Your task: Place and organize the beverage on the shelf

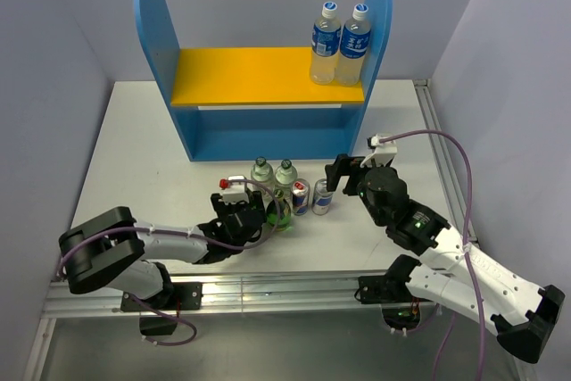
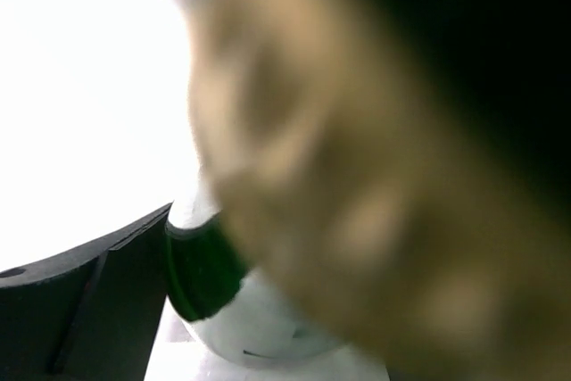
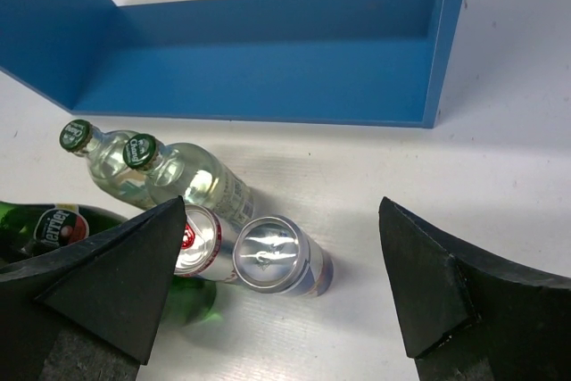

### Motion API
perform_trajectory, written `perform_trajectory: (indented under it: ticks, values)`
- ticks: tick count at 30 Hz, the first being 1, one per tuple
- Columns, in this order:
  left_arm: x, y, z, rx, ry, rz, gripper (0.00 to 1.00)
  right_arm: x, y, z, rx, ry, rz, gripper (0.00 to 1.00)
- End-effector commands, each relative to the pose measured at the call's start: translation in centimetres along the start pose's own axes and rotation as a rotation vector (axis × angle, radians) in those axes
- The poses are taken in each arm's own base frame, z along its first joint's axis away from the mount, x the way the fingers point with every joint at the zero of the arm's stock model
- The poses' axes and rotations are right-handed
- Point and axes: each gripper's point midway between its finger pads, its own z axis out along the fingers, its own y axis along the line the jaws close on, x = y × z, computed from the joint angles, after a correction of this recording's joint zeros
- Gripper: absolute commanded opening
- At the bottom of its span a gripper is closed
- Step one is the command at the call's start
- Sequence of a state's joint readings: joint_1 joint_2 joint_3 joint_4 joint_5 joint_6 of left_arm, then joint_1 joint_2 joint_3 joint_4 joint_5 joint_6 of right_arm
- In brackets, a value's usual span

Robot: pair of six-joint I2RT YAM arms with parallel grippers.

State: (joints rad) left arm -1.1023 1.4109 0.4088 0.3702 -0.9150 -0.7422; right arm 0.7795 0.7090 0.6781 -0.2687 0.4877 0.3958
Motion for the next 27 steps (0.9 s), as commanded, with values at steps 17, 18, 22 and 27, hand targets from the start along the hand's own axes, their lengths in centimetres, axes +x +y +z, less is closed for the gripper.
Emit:
perform_trajectory:
  ticks: [17, 18, 22, 27]
  values:
    - [-8.3, -1.0, -2.6, -0.129, -0.084, 0.027, 0.00, -0.5, 0.1, 0.1, -0.004, -0.040, 0.019, 0.95]
    - [-9.9, -1.9, -3.1, -0.105, -0.090, 0.020, 0.00, -0.5, 0.1, 0.0, -0.005, -0.043, 0.020, 0.95]
    - [-15.0, -2.5, -5.6, -0.046, -0.120, -0.009, 0.00, -0.5, 0.1, 0.0, -0.009, -0.050, 0.023, 0.95]
    - [-23.7, -5.0, -7.9, 0.079, -0.205, -0.005, 0.00, -0.6, 0.0, -0.1, -0.011, -0.059, 0.030, 0.95]
